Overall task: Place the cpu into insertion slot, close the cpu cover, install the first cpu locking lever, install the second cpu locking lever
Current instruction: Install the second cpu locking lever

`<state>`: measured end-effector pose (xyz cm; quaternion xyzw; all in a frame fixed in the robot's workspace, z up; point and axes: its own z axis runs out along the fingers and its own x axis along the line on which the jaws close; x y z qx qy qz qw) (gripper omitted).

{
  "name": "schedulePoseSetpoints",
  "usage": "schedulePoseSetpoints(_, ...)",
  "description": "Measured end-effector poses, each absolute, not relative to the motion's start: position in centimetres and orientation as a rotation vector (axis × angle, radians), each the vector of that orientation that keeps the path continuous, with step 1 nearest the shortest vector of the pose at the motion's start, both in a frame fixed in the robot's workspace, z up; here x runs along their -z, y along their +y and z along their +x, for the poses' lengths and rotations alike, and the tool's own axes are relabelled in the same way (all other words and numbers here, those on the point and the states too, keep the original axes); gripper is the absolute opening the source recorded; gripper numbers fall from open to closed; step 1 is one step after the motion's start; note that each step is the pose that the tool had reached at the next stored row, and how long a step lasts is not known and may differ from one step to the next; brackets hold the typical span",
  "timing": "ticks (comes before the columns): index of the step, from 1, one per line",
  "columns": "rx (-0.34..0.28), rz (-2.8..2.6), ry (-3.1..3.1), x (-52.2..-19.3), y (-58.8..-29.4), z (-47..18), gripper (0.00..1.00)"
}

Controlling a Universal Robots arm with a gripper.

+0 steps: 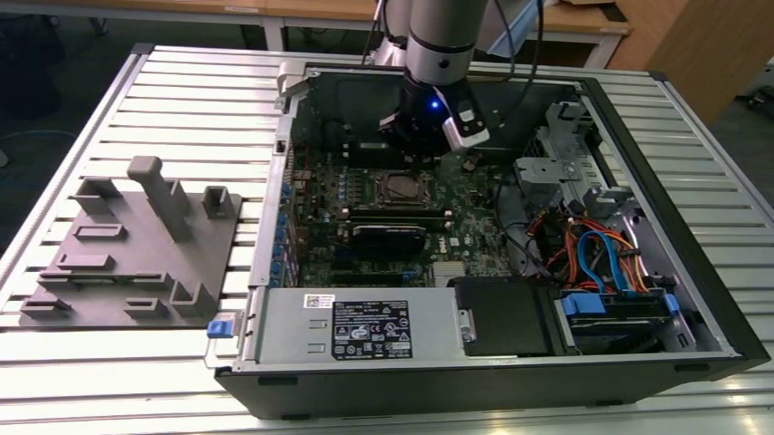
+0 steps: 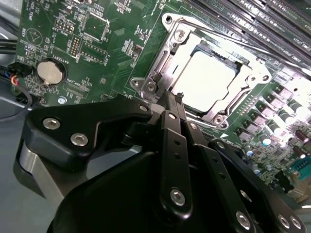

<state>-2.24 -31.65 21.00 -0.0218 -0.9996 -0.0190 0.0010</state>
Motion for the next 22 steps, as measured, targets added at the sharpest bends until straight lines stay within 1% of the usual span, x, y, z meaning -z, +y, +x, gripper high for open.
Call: schedulePoseSetpoints(22,0.061,-0.068,-3.138,-21.33,-32.37,-2.24,0.10)
